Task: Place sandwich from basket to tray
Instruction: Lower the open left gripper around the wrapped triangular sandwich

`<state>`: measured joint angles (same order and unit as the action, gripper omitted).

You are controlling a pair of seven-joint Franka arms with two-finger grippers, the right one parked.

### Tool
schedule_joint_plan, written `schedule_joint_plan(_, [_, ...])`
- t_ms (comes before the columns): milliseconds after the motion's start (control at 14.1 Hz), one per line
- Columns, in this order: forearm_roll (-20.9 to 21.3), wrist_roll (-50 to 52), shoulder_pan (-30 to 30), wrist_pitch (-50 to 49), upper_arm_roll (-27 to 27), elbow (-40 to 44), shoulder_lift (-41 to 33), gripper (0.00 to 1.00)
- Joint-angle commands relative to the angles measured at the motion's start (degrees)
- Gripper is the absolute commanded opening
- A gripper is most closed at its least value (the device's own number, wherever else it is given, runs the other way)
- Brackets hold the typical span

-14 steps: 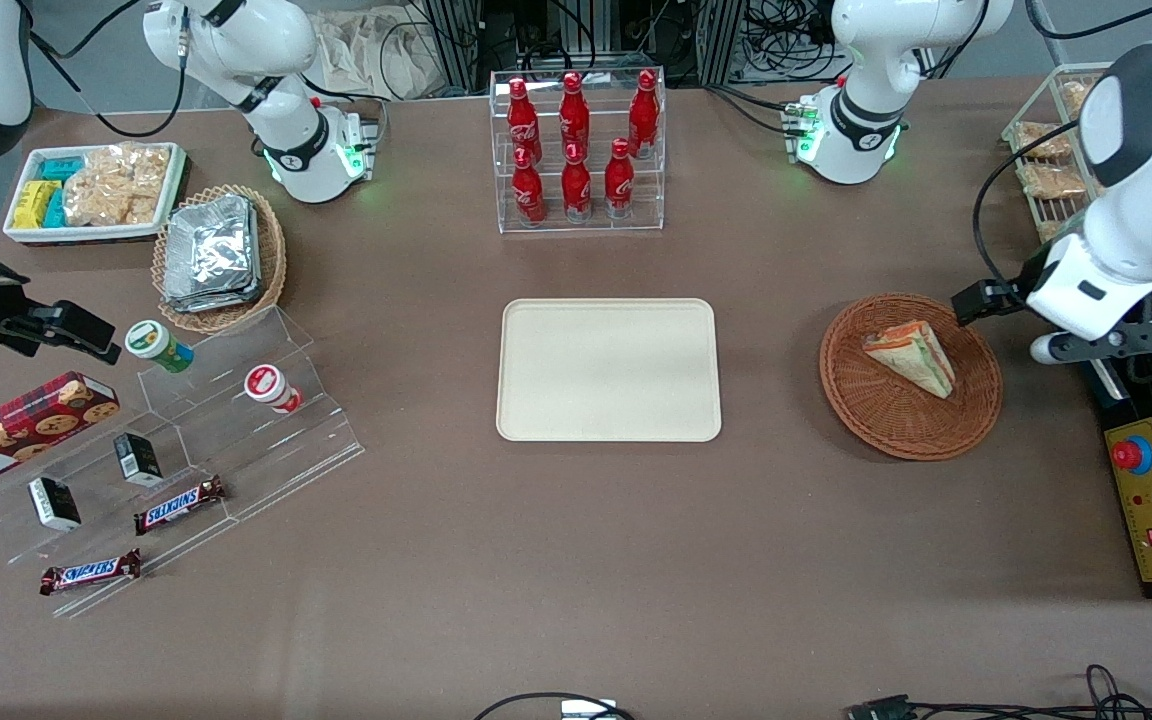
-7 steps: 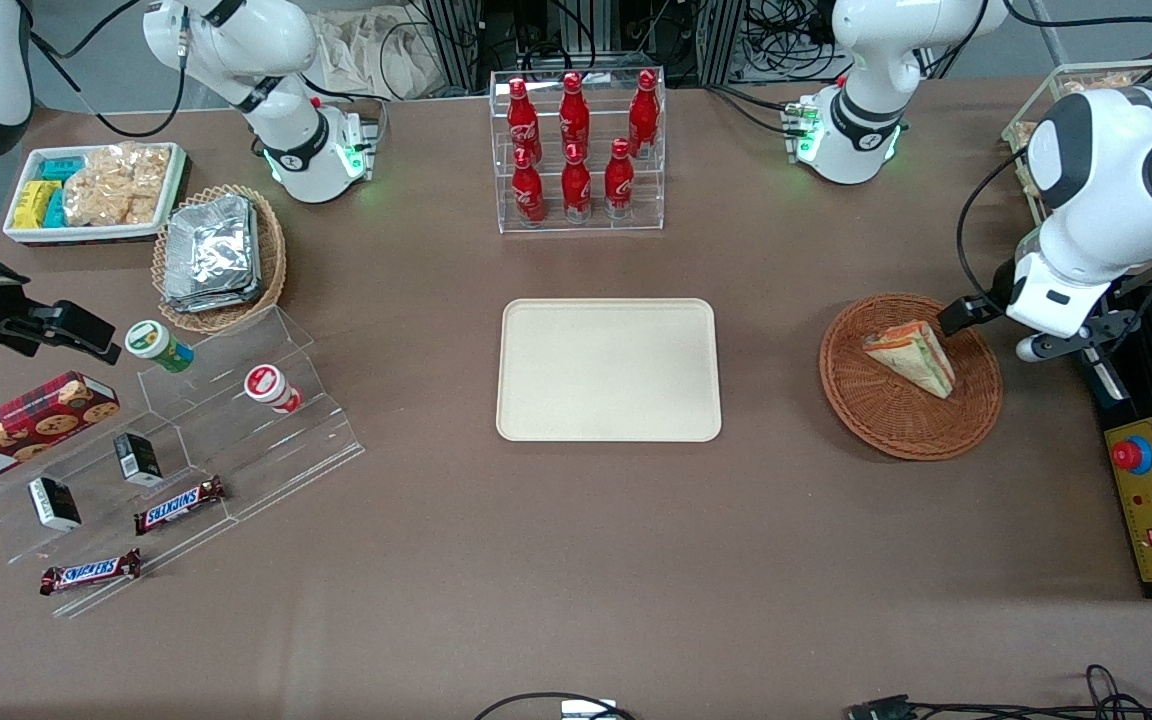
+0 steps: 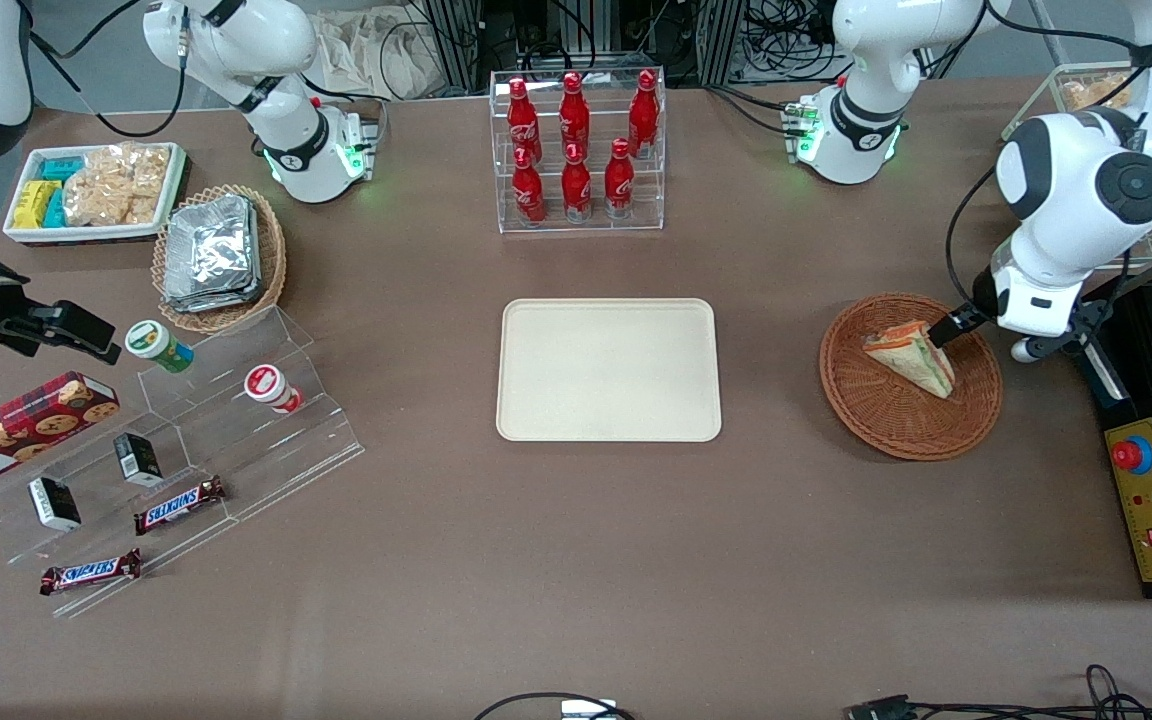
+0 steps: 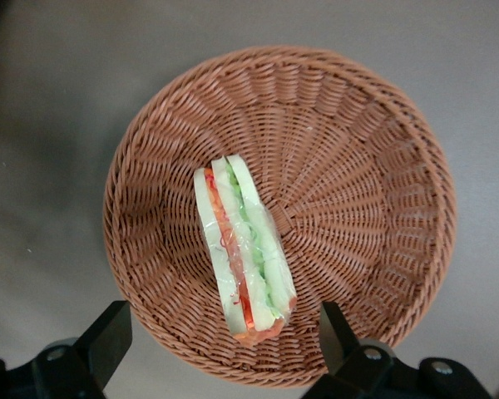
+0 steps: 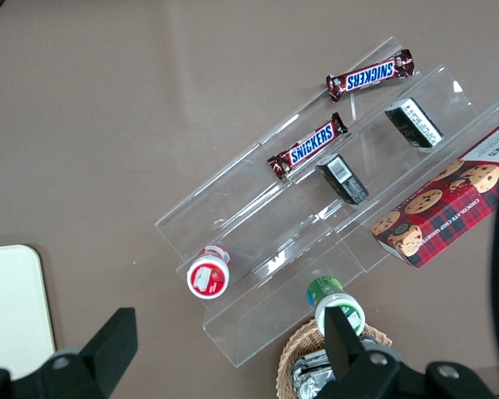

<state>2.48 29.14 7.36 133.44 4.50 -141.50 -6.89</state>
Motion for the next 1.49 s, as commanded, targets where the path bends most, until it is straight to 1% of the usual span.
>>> schedule_joint_plan(0, [0.69, 5.39, -0.06, 4.09, 0.34, -2.19, 1.08, 1.00])
schedule_joint_plan(709, [0.60, 10.24, -0.24, 19.74, 0.34, -9.22, 7.23, 1.00])
schedule_joint_plan(922, [0.60, 11.81, -0.24, 21.60, 0.34, -9.40, 8.82, 1.00])
schedule_joint_plan(993, [0.60, 12.34, -0.24, 22.21, 0.34, -9.40, 8.91, 0.98])
schedule_joint_plan(1064, [0.60, 12.96, -0.24, 22.39, 0.34, -9.40, 9.26, 0.84])
schedule_joint_plan(1135, [0.60, 13.40, -0.24, 22.39, 0.34, -9.32, 9.35, 0.66])
schedule_joint_plan(1206, [0.60, 13.49, -0.24, 22.39, 0.34, -9.32, 9.26, 0.51])
schedule_joint_plan(1277, [0.60, 14.36, -0.24, 22.39, 0.34, -9.32, 9.26, 0.41])
schedule_joint_plan(1348, [0.60, 15.33, -0.33, 22.30, 0.42, -9.05, 9.17, 0.35])
schedule_joint_plan(1418, [0.60, 15.94, -0.41, 21.95, 0.43, -8.70, 8.82, 0.33])
